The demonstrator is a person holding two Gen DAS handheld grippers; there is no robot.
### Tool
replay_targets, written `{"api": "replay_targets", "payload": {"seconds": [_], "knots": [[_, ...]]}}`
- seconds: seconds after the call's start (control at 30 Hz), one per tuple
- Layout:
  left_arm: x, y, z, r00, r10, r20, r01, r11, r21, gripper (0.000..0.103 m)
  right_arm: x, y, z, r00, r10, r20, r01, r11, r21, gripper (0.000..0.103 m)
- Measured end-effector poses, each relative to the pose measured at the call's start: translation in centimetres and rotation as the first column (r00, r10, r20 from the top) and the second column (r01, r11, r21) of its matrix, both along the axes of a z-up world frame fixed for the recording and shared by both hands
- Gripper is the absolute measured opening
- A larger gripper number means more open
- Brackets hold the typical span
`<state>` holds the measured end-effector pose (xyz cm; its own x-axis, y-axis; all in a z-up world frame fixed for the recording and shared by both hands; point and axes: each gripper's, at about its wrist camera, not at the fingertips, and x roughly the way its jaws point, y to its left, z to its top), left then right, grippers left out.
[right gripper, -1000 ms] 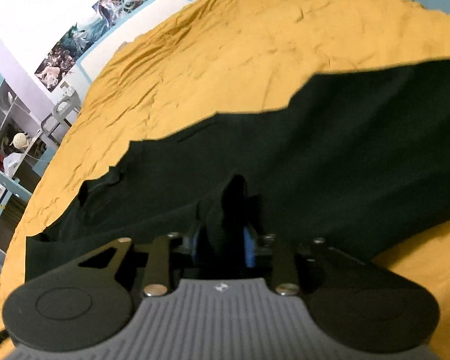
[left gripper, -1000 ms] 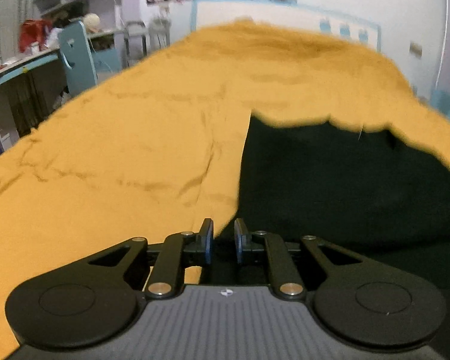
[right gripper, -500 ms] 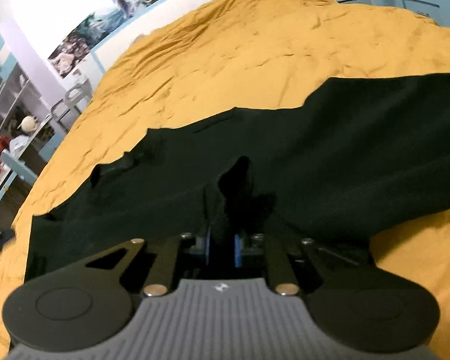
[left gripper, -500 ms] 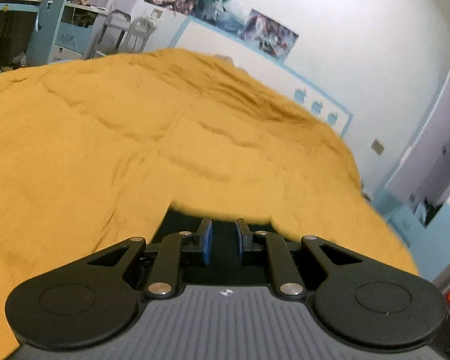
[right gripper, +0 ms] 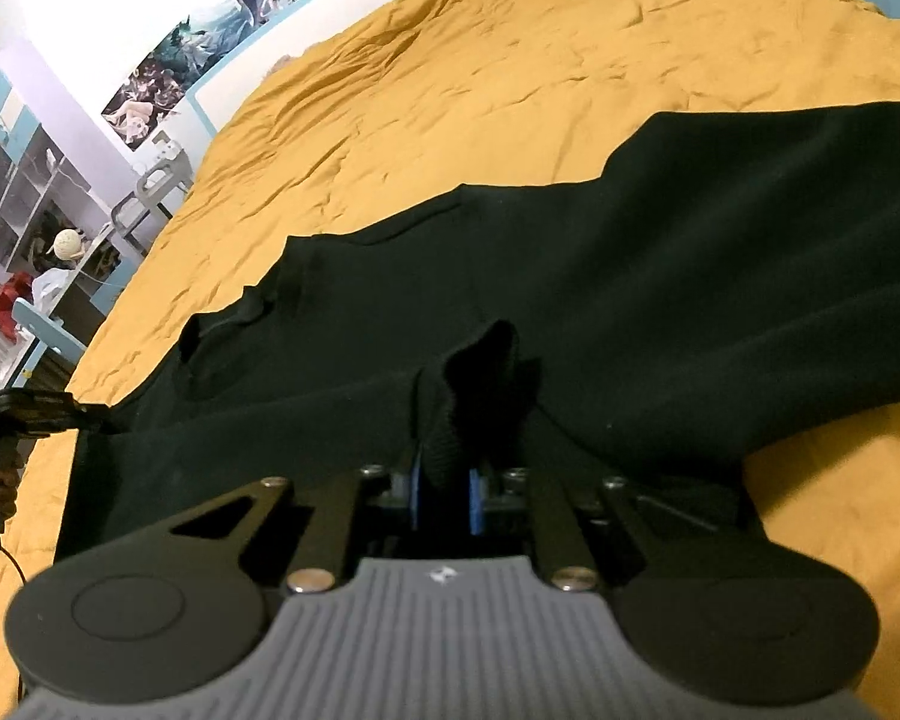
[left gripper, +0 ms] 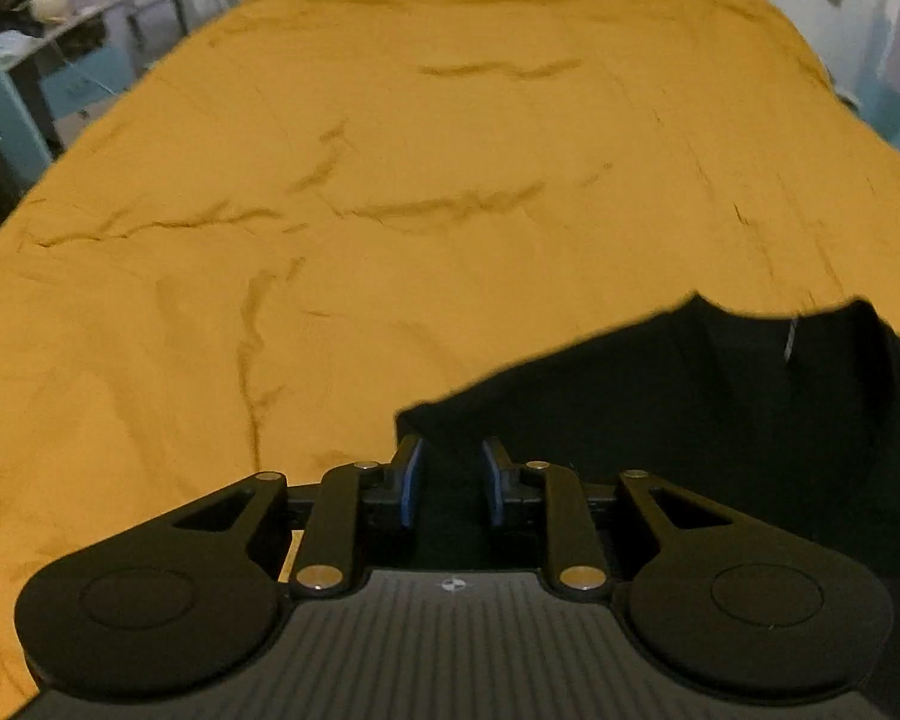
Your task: Fold small clothes
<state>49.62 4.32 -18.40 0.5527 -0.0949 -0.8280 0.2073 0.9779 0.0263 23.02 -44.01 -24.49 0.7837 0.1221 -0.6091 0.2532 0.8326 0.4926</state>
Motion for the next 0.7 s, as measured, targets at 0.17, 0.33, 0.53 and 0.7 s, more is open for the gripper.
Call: {"api": "replay_targets", "payload": {"seconds": [0.17,0.33,0.53,0.7], "knots": [[-0.7,-0.4,1.4,0.996,-0.085,-0.017,0.085,0.996,0.002,0.035,-0.1,0.0,-0.1,1.000,-0.001,0.004,0.001,1.000,0.004,0.010],[-0.1,-1.8,0.5,0.991,-0.124,-0.045,0.131,0.972,0.193,0.039,-0.1,-0.1,-0.3,1.000,-0.012,0.006,0.012,1.000,0.021,0.010],[0.3,-1.4,-0.5,0.986,-0.136,-0.094,0.151,0.972,0.179,0.003,-0.1,-0.1,-0.1,1.000,-0.014,0.002,0.014,1.000,0.028,0.010],[0.2,-1.4,0.9,0.996,-0.084,-0.025,0.087,0.933,0.349,0.002,-1.1,0.2,1.7,0.997,-0.040,0.073,0.040,0.999,0.007,0.009]]}}
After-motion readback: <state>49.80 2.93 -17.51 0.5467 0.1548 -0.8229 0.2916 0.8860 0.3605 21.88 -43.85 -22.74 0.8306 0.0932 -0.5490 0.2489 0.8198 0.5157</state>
